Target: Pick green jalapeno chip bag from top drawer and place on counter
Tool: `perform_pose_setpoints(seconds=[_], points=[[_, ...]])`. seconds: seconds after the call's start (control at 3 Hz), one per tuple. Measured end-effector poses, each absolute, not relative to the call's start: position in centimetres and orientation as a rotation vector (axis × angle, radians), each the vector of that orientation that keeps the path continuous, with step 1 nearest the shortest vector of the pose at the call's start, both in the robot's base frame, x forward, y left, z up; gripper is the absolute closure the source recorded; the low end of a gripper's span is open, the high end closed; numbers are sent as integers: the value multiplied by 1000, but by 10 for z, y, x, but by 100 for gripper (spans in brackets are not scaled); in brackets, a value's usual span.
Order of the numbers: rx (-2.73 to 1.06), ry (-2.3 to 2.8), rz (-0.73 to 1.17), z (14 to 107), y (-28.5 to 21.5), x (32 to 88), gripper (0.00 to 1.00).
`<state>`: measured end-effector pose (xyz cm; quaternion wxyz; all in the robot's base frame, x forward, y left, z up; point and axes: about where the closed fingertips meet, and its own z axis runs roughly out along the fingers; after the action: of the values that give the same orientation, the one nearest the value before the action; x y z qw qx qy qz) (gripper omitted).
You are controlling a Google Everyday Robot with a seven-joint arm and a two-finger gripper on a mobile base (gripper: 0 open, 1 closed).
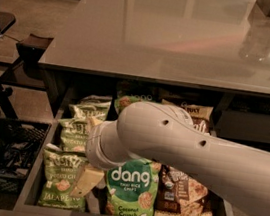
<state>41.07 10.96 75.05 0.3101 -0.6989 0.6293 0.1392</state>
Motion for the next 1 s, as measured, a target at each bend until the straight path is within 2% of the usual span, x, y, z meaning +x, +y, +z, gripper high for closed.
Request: perform_pose_setpoints(seconds=[1.0], points=[[-1936, 1695, 486, 690, 129, 421, 0]])
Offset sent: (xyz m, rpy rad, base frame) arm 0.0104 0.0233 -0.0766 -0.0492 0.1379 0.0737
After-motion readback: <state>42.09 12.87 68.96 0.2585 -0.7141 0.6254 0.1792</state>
